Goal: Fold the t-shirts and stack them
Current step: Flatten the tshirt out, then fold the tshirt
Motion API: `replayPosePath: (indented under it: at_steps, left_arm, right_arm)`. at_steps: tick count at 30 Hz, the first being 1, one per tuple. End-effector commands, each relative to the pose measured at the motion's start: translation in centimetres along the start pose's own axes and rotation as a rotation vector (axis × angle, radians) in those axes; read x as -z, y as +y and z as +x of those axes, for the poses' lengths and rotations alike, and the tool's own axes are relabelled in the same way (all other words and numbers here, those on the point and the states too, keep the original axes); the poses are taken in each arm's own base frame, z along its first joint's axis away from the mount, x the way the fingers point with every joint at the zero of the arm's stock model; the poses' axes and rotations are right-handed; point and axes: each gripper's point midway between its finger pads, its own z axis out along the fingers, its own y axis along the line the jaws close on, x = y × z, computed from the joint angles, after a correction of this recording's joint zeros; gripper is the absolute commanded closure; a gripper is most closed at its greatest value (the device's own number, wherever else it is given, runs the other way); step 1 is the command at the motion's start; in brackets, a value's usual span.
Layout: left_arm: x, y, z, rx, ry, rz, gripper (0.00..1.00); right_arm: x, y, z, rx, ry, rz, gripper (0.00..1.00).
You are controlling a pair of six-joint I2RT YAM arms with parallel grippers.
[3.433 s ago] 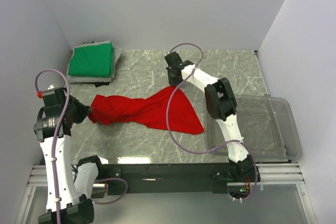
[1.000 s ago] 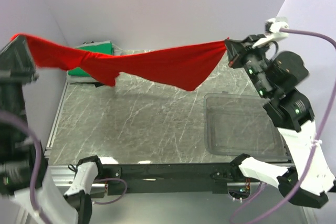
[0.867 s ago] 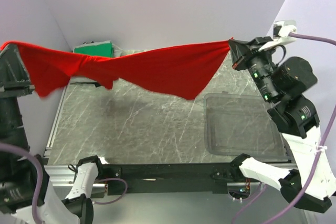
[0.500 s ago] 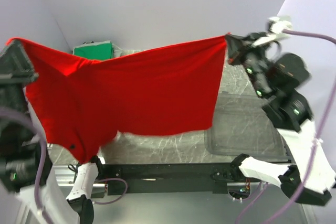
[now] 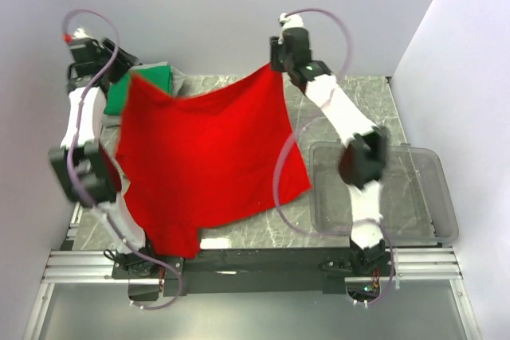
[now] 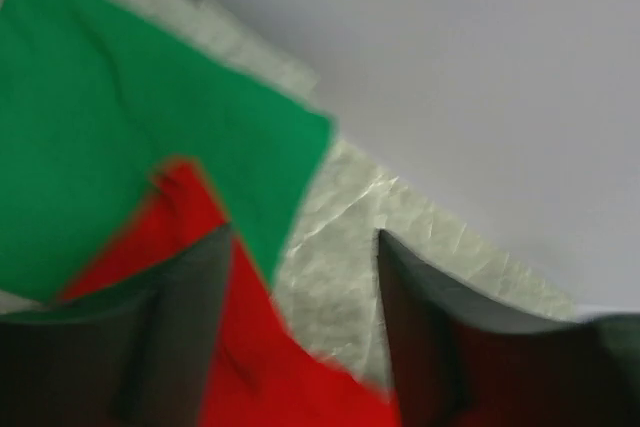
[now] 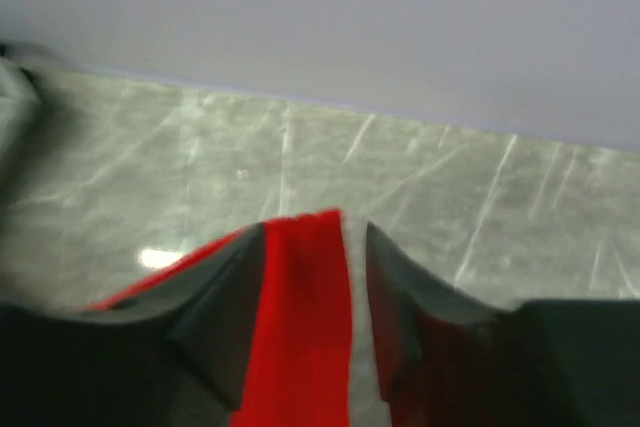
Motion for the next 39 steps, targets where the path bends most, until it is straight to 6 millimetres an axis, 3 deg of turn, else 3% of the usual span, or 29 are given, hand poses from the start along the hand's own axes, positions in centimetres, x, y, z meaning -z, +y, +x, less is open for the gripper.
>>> replayPosePath:
  at_steps: [1, 4, 5, 6, 7, 8, 9, 13, 14, 16, 17, 18, 20, 21, 25, 27, 34, 39]
  left_arm:
    - [0.1, -4.9, -2.4, -0.068, -0.018, 0.126, 0.31]
    - [1.0, -4.7, -1.5, -0.102, -0.008, 0.084, 0.25]
    - [2.3, -4.5, -1.2, -0.107, -0.011, 0.065, 0.24]
    - [3.1, -3.9, -0.6, -0.095, 0.003, 0.031, 0.23]
    - [3.9, -3.1, -0.1, -0.086, 0.005, -0.004, 0.23]
    - [5.5, -2.2, 0.7, -0.079, 0.007, -0.047, 0.22]
    - [6.3, -1.4, 1.6, -0.066, 0.024, -0.077, 0.22]
    - [10.2, 1.7, 7.1, 0.024, 0.125, -0.158, 0.2]
    - [10.9, 3.7, 10.4, 0.055, 0.195, -0.201, 0.19]
    - [12.9, 4.3, 12.5, 0.1, 0.233, -0.217, 0.18]
    - [14.2, 5.7, 14.9, 0.121, 0.283, -0.252, 0.18]
    - [14.8, 6.4, 16.1, 0.136, 0.308, -0.271, 0.18]
    - [16.1, 8.3, 19.1, 0.161, 0.36, -0.314, 0.17]
    - [16.5, 8.9, 20.0, 0.167, 0.378, -0.328, 0.17]
    - [17.5, 11.6, 24.0, 0.211, 0.472, -0.386, 0.15]
    - [17.4, 12.5, 25.0, 0.21, 0.501, -0.404, 0.14]
    - [15.9, 15.0, 27.1, 0.191, 0.545, -0.435, 0.13]
    - [15.2, 16.8, 28.9, 0.203, 0.587, -0.477, 0.13]
  right_arm:
    - [-3.4, -2.1, 0.2, -0.079, 0.048, 0.049, 0.4]
    - [-3.8, -2.3, 1.5, -0.072, 0.082, 0.05, 0.3]
    - [-2.8, -1.8, 0.7, -0.072, 0.066, 0.026, 0.26]
    - [-2.9, -1.9, 2.8, -0.063, 0.099, 0.025, 0.25]
    - [-2.4, -1.7, 3.3, -0.059, 0.107, 0.017, 0.24]
    - [-1.0, -1.6, 2.4, -0.06, 0.093, 0.007, 0.24]
    - [-0.7, -1.2, 4.2, -0.056, 0.14, -0.017, 0.24]
    - [2.4, 2.1, 7.5, -0.044, 0.251, -0.122, 0.24]
    - [3.5, 3.0, 7.6, -0.045, 0.259, -0.15, 0.24]
    - [5.0, 4.7, 10.6, -0.042, 0.347, -0.207, 0.24]
    - [6.2, 6.3, 11.1, -0.041, 0.364, -0.243, 0.24]
    - [6.8, 6.8, 13.2, -0.04, 0.413, -0.258, 0.24]
    - [8.5, 9.1, 14.6, -0.055, 0.452, -0.329, 0.24]
    - [9.1, 9.5, 16.7, -0.062, 0.499, -0.34, 0.24]
    - [10.4, 11.3, 20.1, -0.135, 0.586, -0.393, 0.24]
    - [10.5, 11.3, 21.7, -0.156, 0.622, -0.395, 0.25]
    - [9.7, 10.6, 25.6, -0.144, 0.722, -0.357, 0.25]
    - [9.0, 9.7, 27.0, -0.157, 0.757, -0.316, 0.25]
